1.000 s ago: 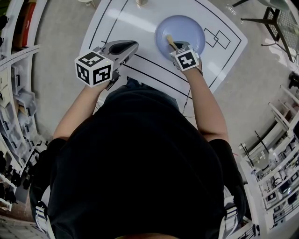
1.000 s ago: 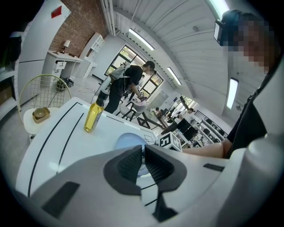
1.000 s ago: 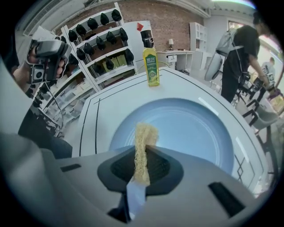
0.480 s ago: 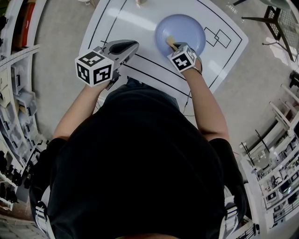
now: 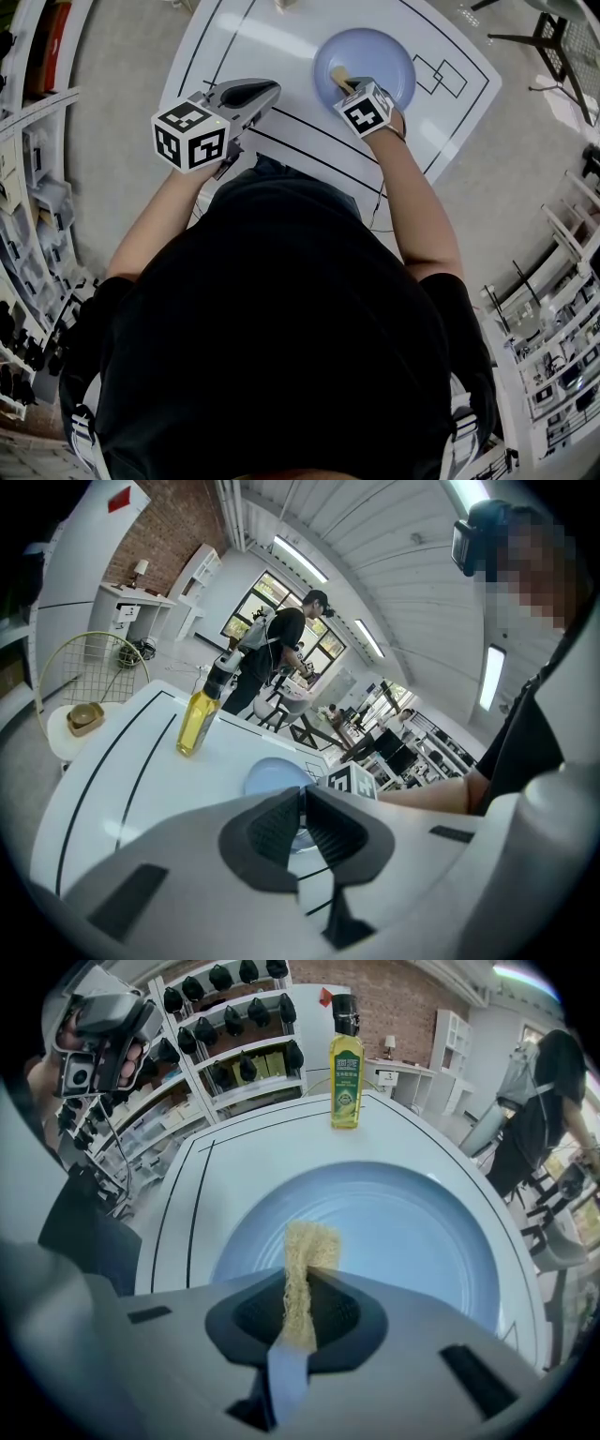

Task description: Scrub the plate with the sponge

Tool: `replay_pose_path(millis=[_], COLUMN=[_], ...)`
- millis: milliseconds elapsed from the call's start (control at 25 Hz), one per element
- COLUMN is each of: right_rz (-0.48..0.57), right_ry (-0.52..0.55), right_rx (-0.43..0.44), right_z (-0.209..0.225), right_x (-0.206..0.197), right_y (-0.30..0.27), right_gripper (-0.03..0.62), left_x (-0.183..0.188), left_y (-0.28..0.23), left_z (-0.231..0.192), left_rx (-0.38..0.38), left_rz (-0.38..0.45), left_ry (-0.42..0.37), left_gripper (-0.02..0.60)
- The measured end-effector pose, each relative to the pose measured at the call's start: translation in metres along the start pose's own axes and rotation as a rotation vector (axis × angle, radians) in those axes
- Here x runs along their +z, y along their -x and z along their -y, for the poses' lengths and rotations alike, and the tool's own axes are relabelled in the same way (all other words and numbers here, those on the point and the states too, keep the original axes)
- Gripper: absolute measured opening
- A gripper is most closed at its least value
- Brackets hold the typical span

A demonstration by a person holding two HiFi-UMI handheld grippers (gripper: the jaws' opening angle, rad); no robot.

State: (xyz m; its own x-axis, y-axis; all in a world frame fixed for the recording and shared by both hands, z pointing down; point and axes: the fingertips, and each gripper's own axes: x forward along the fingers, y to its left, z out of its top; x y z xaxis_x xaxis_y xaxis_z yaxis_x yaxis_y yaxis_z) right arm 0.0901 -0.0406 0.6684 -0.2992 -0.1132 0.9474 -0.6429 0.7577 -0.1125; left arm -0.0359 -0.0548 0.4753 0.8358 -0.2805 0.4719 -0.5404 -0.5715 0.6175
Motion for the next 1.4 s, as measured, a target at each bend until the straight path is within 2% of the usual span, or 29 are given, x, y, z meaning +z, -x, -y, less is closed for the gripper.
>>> replay_pose_path(millis=[760, 1400], right_rz=[0.039, 0.071], right_ry=[0.002, -0.130], right_rx=[-0.030, -0.092], right_z=[0.034, 0.083], right_x=[0.028, 0.014], right_y=[-0.004, 0.007], right_gripper=[0.037, 0.037], left_x=[0.000, -0.002], left_y=[-0.004, -0.006], left_z=[-0.004, -0.005], left_rx=[0.006, -0.001], left_rz=[-0.006, -0.018], left_ry=[0.009, 0.004], left_gripper=[0.025, 0.025])
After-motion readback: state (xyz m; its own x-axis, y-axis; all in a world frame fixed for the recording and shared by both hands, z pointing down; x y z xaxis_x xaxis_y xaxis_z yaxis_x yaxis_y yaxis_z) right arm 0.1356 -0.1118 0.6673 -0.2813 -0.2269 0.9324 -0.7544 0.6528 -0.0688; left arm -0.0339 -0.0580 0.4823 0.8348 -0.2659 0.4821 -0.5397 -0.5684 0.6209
